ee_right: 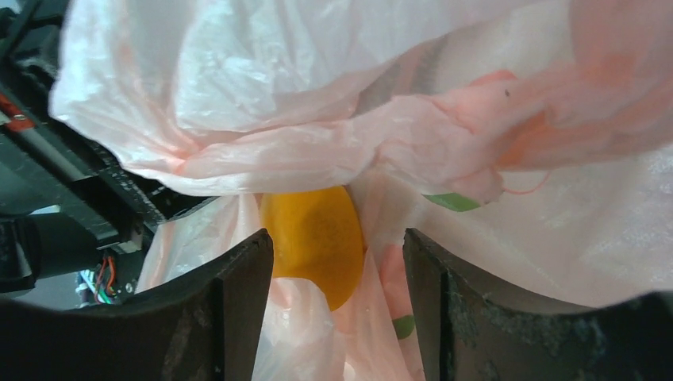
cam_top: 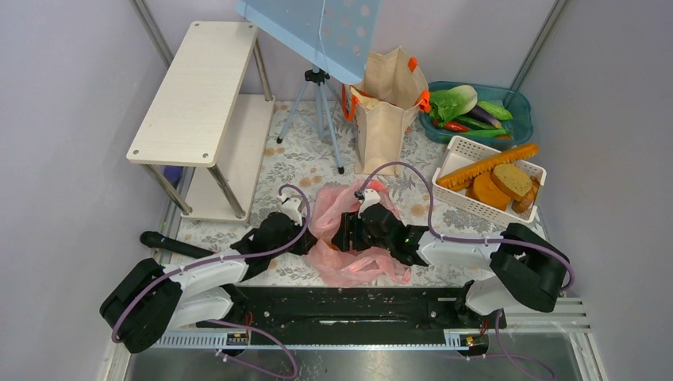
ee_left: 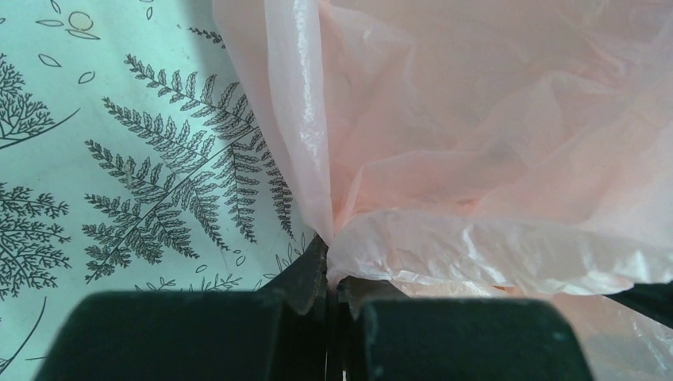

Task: Untie the knot of the grocery bags and take out the mixed food

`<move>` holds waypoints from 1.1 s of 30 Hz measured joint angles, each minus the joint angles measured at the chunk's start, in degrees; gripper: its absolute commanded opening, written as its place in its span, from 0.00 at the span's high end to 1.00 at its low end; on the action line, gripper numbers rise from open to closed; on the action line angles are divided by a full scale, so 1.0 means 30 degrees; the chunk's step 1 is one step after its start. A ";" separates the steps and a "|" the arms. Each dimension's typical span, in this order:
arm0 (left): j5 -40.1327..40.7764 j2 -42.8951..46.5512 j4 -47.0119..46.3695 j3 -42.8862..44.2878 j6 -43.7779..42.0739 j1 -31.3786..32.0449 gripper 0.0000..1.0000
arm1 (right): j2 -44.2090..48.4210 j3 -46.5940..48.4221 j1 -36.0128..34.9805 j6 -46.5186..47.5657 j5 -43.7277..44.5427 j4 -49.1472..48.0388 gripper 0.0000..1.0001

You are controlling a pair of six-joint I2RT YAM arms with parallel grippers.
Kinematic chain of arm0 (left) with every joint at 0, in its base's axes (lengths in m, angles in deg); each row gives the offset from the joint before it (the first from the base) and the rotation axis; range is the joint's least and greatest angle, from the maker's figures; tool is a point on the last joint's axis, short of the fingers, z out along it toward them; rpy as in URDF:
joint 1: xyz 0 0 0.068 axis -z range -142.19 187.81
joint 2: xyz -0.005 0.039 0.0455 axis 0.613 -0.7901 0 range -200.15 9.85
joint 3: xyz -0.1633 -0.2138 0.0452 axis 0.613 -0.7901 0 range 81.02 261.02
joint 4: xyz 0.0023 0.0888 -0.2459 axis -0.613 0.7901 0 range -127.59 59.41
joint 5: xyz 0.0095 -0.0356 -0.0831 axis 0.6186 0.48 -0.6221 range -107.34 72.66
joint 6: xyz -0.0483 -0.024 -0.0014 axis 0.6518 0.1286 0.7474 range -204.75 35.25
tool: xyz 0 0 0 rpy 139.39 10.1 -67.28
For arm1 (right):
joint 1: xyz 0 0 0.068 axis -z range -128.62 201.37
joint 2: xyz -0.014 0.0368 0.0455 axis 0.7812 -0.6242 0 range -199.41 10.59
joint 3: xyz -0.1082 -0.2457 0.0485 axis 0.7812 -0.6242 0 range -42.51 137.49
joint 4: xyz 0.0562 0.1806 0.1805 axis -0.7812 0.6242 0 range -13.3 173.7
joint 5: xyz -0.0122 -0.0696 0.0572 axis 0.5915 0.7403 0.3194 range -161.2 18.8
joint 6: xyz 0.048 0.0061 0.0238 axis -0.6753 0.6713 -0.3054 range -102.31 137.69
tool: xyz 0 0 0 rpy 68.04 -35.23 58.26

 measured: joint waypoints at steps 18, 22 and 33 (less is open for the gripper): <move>0.0000 0.0000 -0.0124 -0.0219 0.0080 0.0000 1.00 | -0.2572 0.0882 -0.0576 0.1078 -0.2412 -0.0590 0.26; 0.0000 0.0000 -0.0117 -0.0226 0.0087 0.0000 1.00 | -0.3359 0.1260 -0.0991 0.1209 -0.2412 -0.0648 0.25; 0.0000 0.0015 -0.0117 -0.0233 0.0131 0.0000 1.00 | -0.4634 0.2149 -0.1632 0.1311 -0.2324 -0.0663 0.80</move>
